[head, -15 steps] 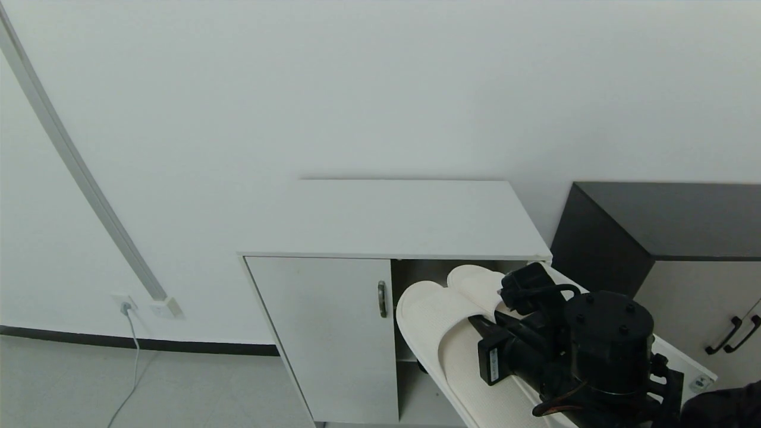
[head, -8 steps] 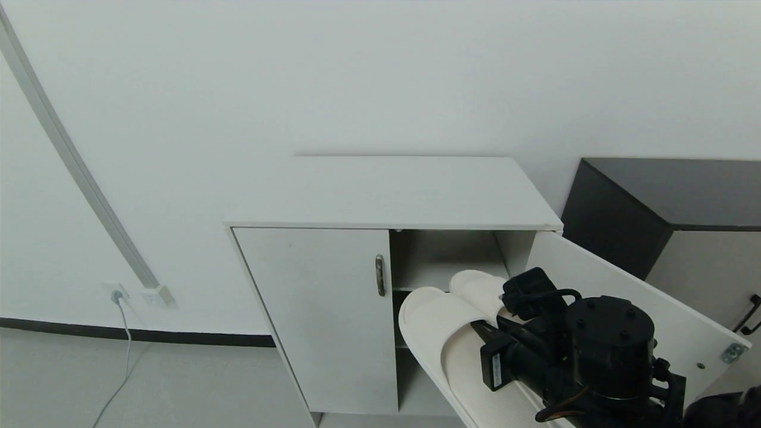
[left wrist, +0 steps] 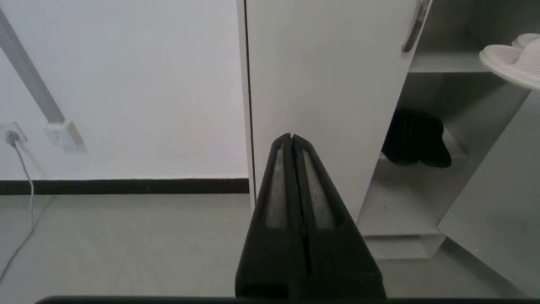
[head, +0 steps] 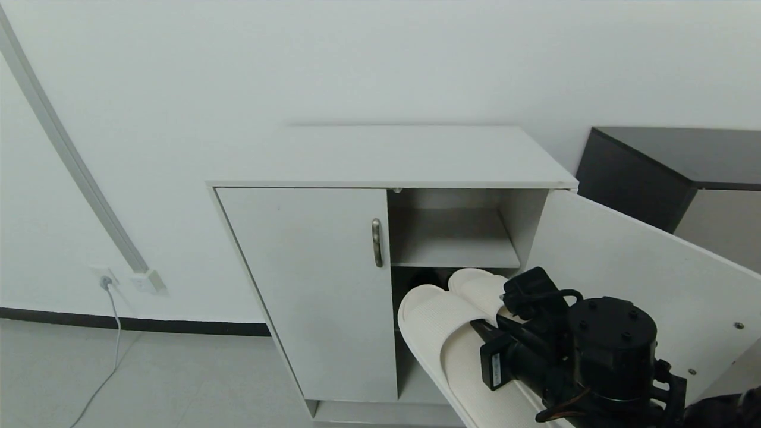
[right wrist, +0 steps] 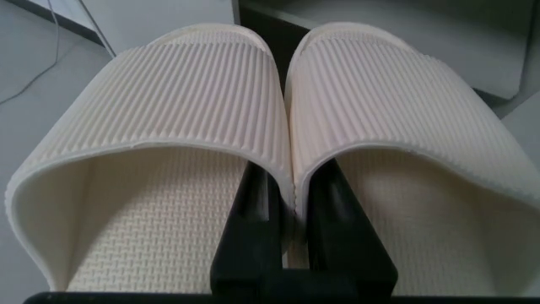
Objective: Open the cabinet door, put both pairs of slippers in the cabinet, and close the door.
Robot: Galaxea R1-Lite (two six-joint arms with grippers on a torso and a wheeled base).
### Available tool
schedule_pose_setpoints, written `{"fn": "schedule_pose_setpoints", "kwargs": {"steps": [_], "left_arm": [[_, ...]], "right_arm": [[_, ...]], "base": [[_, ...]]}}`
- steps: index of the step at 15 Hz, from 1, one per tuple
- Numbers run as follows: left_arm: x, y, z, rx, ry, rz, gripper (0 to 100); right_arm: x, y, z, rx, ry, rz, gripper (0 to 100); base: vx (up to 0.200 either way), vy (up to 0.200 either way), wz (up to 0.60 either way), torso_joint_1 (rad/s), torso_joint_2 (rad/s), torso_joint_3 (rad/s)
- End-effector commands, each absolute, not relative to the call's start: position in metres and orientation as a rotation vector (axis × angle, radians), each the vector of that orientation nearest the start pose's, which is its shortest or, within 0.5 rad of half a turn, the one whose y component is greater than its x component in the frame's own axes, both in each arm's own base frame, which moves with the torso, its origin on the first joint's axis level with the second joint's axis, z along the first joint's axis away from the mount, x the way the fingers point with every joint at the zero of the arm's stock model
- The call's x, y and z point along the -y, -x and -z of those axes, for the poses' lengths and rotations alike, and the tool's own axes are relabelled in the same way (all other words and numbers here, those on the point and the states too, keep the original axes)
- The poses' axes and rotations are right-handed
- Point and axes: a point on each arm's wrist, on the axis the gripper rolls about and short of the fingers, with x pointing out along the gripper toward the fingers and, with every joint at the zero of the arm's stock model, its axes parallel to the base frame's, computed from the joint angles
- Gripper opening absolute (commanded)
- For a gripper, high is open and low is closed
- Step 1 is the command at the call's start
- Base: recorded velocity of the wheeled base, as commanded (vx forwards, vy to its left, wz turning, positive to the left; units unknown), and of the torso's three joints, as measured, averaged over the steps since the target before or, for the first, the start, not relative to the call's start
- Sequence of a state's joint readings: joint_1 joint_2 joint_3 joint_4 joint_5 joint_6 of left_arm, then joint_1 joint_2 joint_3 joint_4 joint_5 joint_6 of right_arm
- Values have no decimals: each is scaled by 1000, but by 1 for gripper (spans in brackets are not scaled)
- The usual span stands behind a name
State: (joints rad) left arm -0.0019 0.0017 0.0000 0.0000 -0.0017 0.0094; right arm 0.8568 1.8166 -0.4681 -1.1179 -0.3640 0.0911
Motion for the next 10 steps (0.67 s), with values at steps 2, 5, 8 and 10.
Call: {"fn": "schedule_pose_setpoints", "kwargs": {"steps": [2,5,8,10], "left_arm": [[0,23,-76,-2,-9,3,0],[0,23,-76,-2,-9,3,0],[0,23,-76,-2,-9,5,0],[0,23,-76,-2,-9,5,0]], "right_arm": [[-208,-191,-109,-216,49,-479,0],[-211,-194,-102,-209,46,-478,0],[-211,-194,-102,-189,47,-481,0],[-211,-193,-102,-189,47,-482,0]], "base": [[0,0,0,-161,483,330],[0,0,0,-131,474,338],[0,0,0,-106,455,349],[0,0,0,-78,449,373]]}}
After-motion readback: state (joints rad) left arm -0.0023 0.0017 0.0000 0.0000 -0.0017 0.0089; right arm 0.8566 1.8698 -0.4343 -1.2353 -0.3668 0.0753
